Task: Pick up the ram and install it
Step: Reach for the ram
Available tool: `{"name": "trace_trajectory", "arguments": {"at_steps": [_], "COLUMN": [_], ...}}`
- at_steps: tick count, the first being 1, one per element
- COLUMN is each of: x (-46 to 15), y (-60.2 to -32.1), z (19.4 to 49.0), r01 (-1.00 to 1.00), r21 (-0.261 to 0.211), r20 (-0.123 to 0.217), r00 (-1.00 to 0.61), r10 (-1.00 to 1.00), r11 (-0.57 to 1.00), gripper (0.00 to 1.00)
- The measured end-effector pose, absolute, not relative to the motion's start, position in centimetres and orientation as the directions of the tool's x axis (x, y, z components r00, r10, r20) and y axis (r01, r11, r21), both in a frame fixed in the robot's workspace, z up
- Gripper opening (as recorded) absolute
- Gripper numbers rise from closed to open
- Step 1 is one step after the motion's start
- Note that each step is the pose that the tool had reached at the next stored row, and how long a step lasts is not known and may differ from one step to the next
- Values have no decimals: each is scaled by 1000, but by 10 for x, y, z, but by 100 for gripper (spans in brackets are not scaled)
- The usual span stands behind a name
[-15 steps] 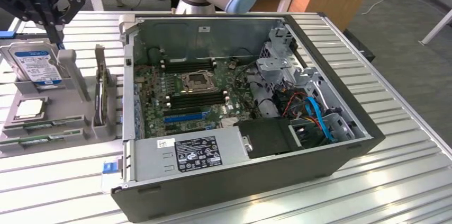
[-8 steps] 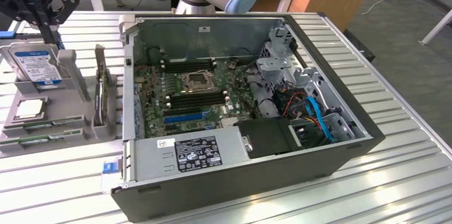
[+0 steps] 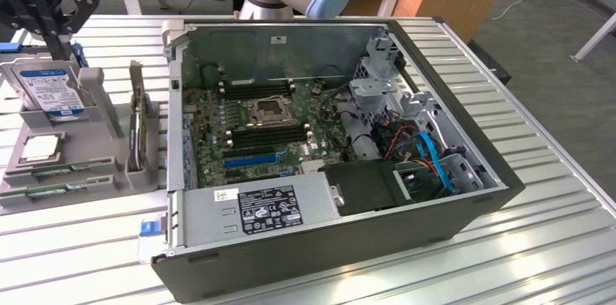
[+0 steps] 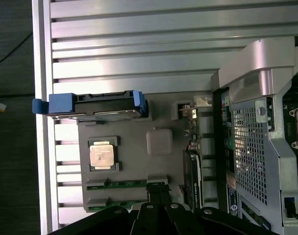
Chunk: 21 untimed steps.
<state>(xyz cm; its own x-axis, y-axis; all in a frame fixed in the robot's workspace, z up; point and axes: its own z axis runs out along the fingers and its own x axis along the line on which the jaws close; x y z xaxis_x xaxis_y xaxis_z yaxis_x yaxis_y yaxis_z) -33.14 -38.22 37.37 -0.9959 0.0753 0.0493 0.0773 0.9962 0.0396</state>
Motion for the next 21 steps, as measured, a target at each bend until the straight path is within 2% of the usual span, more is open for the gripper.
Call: {"name": "trace_trajectory", "arguments": {"at_steps": [21], "x": [-358], "y": [-382], "z": [371], "r01": [77], "r21": [39], "r20": [53], "r00": [-996], "r10": [75], "r11": [996], "gripper": [10]}}
